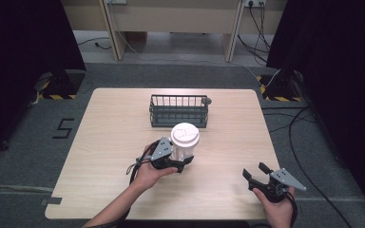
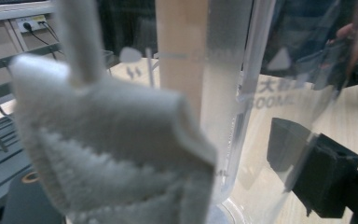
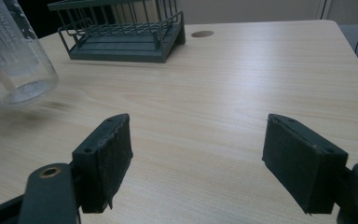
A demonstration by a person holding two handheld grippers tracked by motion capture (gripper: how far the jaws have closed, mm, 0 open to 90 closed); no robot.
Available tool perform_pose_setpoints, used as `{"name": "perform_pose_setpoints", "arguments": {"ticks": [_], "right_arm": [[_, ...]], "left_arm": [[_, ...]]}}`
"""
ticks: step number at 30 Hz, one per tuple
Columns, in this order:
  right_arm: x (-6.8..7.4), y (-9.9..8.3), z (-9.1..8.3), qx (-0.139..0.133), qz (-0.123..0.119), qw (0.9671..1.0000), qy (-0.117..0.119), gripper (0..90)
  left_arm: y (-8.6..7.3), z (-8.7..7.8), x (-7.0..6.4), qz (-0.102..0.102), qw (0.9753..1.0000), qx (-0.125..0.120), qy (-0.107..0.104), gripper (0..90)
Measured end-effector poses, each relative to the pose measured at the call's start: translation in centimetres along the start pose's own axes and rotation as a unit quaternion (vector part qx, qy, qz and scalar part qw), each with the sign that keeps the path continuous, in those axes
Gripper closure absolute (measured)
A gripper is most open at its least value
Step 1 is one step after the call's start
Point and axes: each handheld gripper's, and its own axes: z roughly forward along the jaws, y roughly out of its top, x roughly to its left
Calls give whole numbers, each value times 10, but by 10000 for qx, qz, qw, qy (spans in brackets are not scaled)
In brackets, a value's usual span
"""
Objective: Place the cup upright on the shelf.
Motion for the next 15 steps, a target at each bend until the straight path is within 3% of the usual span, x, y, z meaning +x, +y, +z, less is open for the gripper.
{"name": "perform_pose_setpoints", "arguments": {"ticks": [15], "right_arm": [[-1,0,0,2,4,10000,12,244]], "left_arm": [[13,-1,11,36,9999,-75,110,173]]}}
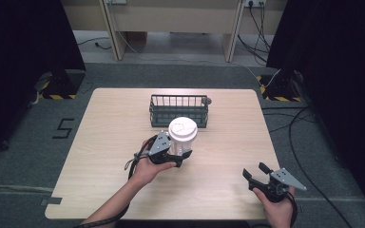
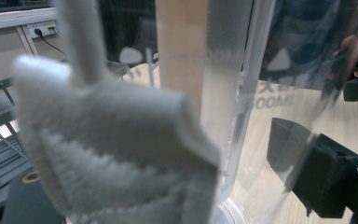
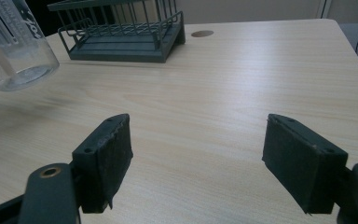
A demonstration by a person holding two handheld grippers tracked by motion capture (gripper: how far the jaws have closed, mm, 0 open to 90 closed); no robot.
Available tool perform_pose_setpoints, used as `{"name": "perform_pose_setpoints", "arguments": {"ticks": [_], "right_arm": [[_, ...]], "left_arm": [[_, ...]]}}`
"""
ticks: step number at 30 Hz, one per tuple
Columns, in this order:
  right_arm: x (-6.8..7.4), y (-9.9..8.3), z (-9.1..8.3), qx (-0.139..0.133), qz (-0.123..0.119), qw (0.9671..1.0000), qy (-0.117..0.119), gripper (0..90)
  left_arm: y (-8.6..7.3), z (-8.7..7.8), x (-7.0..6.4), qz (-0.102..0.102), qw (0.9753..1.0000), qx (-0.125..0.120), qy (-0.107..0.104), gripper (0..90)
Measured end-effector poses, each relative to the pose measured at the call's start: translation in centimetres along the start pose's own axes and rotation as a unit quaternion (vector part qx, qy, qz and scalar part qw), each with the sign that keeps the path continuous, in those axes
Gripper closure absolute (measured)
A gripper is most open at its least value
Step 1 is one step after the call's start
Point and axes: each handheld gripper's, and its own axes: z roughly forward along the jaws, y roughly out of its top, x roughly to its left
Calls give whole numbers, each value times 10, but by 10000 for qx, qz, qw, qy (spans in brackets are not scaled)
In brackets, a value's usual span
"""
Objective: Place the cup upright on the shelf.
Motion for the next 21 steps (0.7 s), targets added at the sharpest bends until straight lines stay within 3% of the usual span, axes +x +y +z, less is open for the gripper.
{"name": "perform_pose_setpoints", "arguments": {"ticks": [21], "right_arm": [[0,0,0,-5,6,10000,2,244]], "left_arm": [[13,-1,19,-59,9998,-41,187,174]]}}
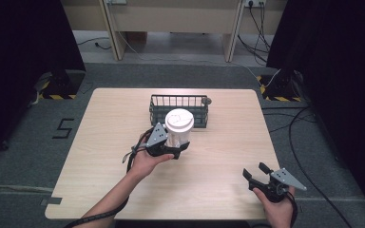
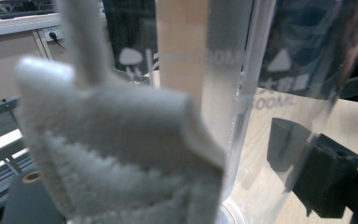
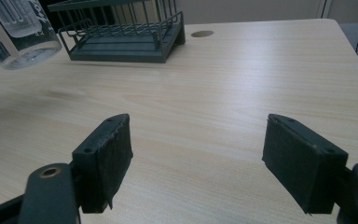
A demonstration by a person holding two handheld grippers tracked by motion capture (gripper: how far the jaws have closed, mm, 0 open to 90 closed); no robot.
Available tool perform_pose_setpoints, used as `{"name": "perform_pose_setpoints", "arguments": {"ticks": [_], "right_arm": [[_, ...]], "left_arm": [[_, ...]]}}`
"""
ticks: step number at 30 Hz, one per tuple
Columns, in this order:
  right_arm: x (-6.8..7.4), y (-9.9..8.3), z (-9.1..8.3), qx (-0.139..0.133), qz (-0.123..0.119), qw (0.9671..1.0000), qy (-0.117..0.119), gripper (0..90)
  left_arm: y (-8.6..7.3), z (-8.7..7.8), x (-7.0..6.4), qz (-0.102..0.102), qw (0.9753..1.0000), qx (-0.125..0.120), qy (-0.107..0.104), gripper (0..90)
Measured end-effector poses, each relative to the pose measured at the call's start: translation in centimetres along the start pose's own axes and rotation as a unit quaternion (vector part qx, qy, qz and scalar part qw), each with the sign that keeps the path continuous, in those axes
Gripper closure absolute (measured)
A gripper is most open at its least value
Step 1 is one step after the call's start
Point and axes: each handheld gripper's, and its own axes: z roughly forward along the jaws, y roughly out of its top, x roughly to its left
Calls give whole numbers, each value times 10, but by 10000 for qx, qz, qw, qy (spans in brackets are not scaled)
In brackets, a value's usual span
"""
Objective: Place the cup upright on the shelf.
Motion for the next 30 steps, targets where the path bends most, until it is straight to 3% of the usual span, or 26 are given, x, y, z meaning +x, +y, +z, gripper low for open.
{"name": "perform_pose_setpoints", "arguments": {"ticks": [30], "right_arm": [[-1,0,0,11,18,10000,11,244]], "left_arm": [[17,4,24,-49,9996,23,275,174]]}}
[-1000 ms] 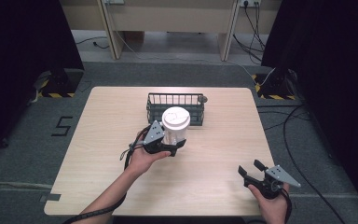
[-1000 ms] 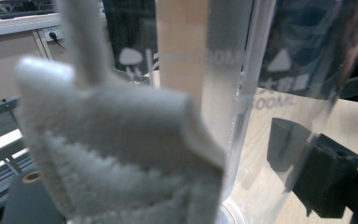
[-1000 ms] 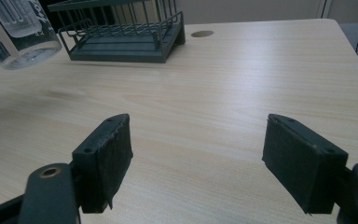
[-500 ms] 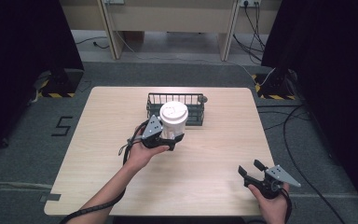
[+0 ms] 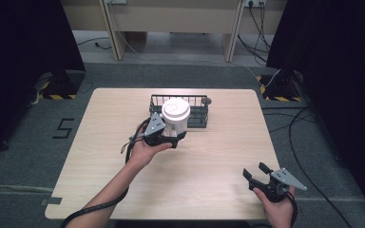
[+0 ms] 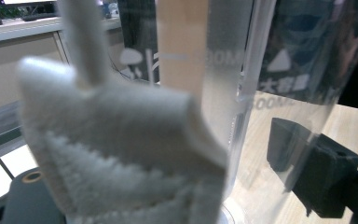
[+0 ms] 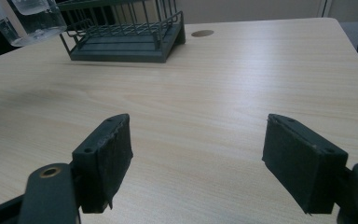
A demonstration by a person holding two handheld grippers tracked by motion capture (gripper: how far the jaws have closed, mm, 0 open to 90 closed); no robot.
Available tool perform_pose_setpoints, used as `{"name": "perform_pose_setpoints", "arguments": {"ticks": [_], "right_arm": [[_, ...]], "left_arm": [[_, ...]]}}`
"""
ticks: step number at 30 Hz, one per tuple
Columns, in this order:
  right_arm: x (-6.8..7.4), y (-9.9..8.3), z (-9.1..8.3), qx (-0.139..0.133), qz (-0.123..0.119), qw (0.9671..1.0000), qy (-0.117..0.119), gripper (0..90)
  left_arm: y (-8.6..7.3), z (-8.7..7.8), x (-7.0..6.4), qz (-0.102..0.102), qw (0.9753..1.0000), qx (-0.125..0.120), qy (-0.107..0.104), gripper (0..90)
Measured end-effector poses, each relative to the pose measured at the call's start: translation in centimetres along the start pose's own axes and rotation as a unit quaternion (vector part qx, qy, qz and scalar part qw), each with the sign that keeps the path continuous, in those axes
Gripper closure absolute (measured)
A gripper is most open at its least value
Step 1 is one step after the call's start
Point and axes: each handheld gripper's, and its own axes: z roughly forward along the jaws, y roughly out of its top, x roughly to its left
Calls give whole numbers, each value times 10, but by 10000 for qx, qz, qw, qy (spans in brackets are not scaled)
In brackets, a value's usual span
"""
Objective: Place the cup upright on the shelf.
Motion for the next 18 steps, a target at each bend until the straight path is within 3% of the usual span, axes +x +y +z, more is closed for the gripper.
{"name": "perform_pose_setpoints", "arguments": {"ticks": [18], "right_arm": [[0,0,0,0,12,10000,0,245]], "left_arm": [[11,6,12,12,9999,-24,128,174]]}}
